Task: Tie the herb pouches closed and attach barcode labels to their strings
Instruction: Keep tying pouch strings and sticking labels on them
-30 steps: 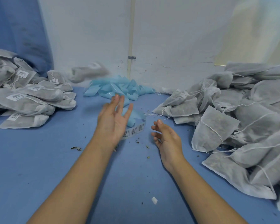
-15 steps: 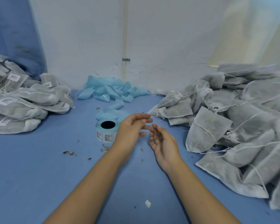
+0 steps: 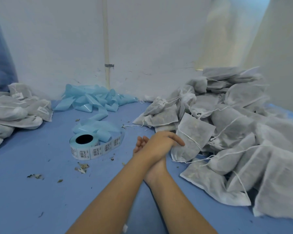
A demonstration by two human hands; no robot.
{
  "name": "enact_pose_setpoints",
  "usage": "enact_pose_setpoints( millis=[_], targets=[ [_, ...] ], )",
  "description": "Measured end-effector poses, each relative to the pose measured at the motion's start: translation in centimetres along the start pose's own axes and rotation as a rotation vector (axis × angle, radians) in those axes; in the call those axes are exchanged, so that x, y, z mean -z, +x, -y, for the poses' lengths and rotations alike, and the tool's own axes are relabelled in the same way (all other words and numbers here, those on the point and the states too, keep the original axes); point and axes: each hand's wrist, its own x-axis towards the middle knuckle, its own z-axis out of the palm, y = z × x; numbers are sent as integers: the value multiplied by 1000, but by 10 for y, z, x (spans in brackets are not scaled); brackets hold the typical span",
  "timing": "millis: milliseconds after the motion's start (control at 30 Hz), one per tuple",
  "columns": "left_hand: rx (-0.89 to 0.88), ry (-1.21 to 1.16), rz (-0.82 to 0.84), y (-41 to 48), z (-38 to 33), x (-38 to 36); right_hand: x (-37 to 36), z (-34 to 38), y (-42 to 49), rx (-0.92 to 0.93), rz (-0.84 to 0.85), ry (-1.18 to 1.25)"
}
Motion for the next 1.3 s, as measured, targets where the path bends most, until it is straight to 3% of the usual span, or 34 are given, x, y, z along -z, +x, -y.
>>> enact_pose_setpoints(
  millis=[133, 233, 300, 400, 533, 867, 1133, 1300],
  targets=[
    [46, 19, 145, 4, 2, 0, 0, 1, 0, -13, -65, 28],
    [67, 14, 91, 4, 7, 2, -6, 2, -4, -11, -49, 18],
    [12, -125, -12, 1, 9, 5, -8, 0, -4, 31, -20, -60],
    [-38, -516, -168, -8, 7, 17, -10, -2, -2, 72, -71, -199],
    [-15, -810, -315, -20, 13, 46, -12, 0, -6, 36, 10, -139],
    [-75, -506, -517, -52, 71, 65, -14, -9, -10, 158, 124, -452],
    [43, -311, -620, -54, 79, 50, -12, -8, -6, 214, -16, -361],
    [50, -401, -541, -56, 78, 52, -13, -5, -8, 188, 24, -410]
  ],
)
